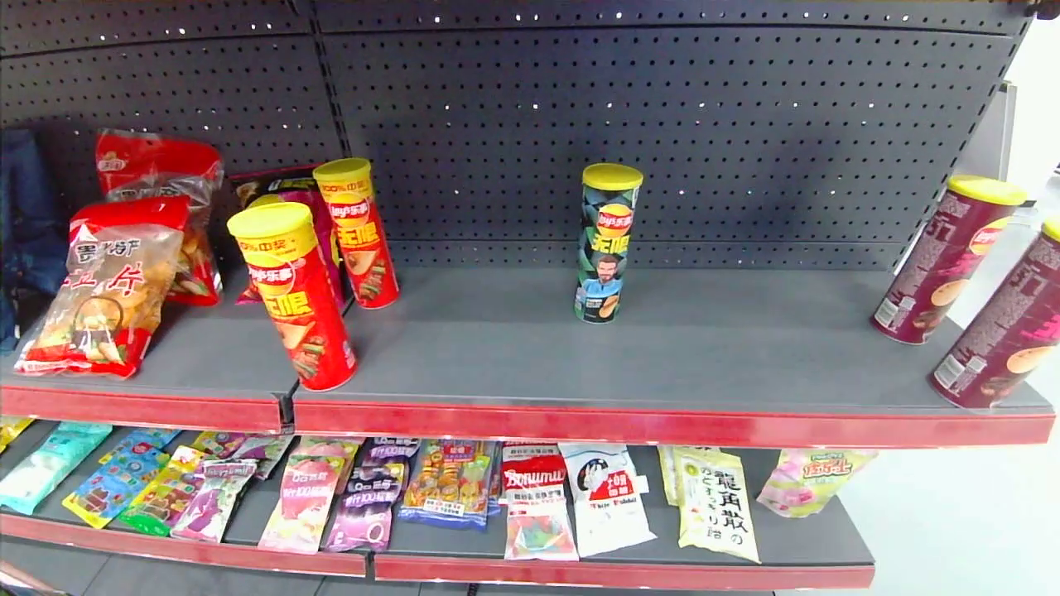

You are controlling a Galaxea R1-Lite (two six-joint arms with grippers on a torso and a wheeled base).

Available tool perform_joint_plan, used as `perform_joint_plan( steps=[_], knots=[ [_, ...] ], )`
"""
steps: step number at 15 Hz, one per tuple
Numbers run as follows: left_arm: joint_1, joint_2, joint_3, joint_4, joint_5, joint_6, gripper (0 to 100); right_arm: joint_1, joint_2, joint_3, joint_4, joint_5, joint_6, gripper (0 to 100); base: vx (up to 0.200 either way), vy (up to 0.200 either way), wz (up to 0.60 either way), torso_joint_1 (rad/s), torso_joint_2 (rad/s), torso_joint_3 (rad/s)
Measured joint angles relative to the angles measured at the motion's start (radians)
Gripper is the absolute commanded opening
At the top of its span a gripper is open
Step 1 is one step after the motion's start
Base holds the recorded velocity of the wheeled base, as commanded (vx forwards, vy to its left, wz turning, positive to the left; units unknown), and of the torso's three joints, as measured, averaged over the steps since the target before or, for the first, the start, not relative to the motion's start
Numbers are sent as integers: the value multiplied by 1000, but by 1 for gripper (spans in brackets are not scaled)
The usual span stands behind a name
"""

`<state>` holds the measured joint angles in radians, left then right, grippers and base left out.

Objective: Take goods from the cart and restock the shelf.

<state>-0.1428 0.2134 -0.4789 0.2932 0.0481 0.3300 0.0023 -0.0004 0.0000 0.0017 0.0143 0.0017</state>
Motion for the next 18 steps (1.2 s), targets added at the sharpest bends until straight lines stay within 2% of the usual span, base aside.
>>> perform_joint_plan(
  steps=[5, 7, 8, 11, 13, 15, 16, 17, 18],
  knots=[
    [-2, -51, 27, 1, -5, 5, 0, 2, 0, 0, 0, 3, -14, 100, 0, 0, 0, 0, 0, 0],
    [-2, -72, 46, 3, 3, 48, 0, 1, 0, -1, 0, 5, -21, 100, 0, 0, 0, 0, 0, 0],
    [-1, -80, 54, 1, 18, 57, 0, 0, 1, -10, -2, 13, -24, 100, 0, 0, 0, 0, 0, 0],
    [-1, -99, 57, -2, 17, 56, 0, 25, 92, -184, -2, 71, 13, 100, 0, 0, 0, 0, 0, 0],
    [-13, -97, 42, -13, -10, 48, 0, 68, 248, -340, -3, 153, -41, 100, 0, 0, 0, 0, 0, 0],
    [-19, -96, 29, -16, -23, 9, 0, 122, 439, -444, -7, 217, -115, 100, 0, 0, 0, 0, 0, 0],
    [-20, -96, 27, -17, -46, -38, 0, 152, 535, -482, -25, 235, -133, 100, 0, 0, 0, 0, 0, 0],
    [-21, -91, 22, -17, -95, -104, 0, 194, 640, -523, -63, 246, -148, 100, 0, 0, 0, 0, 0, 0],
    [-20, -82, 11, -20, -109, -125, 0, 233, 737, -559, -100, 251, -157, 100, 0, 0, 0, 0, 0, 0]
  ],
)
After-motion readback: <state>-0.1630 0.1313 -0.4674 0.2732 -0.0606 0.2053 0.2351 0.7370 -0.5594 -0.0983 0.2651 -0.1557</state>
